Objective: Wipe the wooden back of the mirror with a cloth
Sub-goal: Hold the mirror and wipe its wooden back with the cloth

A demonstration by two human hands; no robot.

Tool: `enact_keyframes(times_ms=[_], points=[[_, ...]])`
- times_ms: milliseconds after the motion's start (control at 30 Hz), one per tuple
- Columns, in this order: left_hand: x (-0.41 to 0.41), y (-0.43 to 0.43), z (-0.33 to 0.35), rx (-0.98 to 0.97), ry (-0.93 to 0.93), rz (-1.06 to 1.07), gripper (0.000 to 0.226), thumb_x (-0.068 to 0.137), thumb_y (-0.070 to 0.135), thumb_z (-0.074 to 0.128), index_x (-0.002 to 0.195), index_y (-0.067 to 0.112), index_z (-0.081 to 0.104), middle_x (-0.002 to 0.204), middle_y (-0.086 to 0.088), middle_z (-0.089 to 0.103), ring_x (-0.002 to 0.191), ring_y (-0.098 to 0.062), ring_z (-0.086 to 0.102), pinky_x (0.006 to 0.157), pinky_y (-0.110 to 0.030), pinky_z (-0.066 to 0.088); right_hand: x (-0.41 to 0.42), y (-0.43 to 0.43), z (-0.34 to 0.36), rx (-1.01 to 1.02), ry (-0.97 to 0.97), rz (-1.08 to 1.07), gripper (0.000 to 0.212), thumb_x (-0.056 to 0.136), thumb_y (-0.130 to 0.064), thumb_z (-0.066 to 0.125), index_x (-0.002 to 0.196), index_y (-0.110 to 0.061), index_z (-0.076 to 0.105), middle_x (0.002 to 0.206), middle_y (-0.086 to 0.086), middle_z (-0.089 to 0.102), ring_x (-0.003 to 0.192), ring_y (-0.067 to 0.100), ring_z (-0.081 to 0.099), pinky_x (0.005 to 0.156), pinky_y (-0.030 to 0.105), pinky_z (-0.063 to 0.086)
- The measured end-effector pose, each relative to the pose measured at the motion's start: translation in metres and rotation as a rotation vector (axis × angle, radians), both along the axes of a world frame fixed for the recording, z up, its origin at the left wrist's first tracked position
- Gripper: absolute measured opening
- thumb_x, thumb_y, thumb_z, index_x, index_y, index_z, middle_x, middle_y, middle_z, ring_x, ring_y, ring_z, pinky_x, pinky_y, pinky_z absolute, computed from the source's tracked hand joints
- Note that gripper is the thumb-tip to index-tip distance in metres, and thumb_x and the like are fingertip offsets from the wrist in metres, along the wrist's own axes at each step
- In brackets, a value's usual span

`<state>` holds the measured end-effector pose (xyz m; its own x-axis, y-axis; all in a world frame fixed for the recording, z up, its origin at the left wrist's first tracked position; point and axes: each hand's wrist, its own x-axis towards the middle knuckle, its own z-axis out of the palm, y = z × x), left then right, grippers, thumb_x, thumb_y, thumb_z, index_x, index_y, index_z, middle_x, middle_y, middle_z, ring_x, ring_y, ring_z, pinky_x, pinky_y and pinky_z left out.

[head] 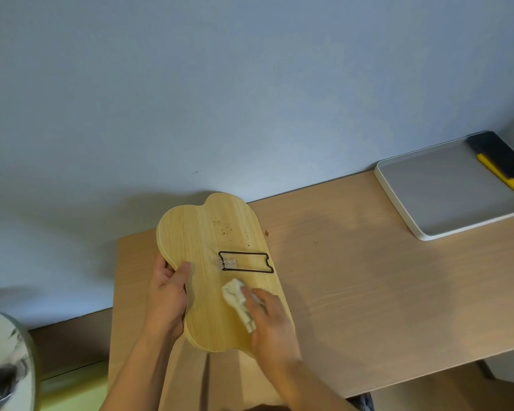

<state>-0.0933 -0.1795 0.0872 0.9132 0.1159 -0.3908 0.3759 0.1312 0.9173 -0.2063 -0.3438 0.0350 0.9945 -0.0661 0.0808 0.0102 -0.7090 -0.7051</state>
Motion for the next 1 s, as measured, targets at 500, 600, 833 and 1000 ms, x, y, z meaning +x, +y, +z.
enact_keyframes(times_ms=[500,600,833,1000], points=[[-0.002,-0.007,0.008,-0.090,-0.024,-0.026,0.042,0.100,-0.004,0.050,0.128,0.024,0.065,0.118,-0.015,0.076,0.098,-0.030,0.076,0.072,-0.044,0.064,0.101,-0.017,0.070,0.323,-0.125,-0.156,0.044,0.086,-0.002,0.058,0.127,-0.016,0.064,0.105,0.001,0.066,0.084,0.009,0.060,0.072,0.013,0.046],[-0.002,-0.009,0.010,-0.114,-0.052,-0.065,0.045,0.100,-0.007,0.049,0.129,0.023,0.065,0.119,-0.024,0.072,0.099,-0.034,0.072,0.079,-0.049,0.059,0.138,0.022,0.098,0.375,-0.125,0.031,0.040,0.086,-0.005,0.062,0.125,-0.017,0.064,0.111,0.000,0.063,0.095,0.010,0.059,0.081,0.009,0.041],[-0.001,-0.006,0.007,-0.070,-0.059,-0.051,0.044,0.100,-0.006,0.052,0.134,0.021,0.061,0.126,-0.020,0.071,0.119,-0.039,0.066,0.097,-0.056,0.052,0.182,0.040,0.078,0.405,0.060,0.018,0.025,0.080,0.004,0.058,0.082,-0.022,0.054,0.081,-0.007,0.050,0.066,0.006,0.045,0.053,0.011,0.032],[0.000,-0.007,0.006,-0.060,-0.027,-0.021,0.048,0.101,-0.007,0.049,0.138,0.021,0.059,0.126,-0.015,0.073,0.116,-0.039,0.069,0.095,-0.054,0.056,0.199,0.010,0.040,0.363,0.246,-0.110,0.037,0.077,0.014,0.046,0.069,-0.020,0.033,0.066,-0.005,0.038,0.057,0.008,0.030,0.042,0.019,0.027]])
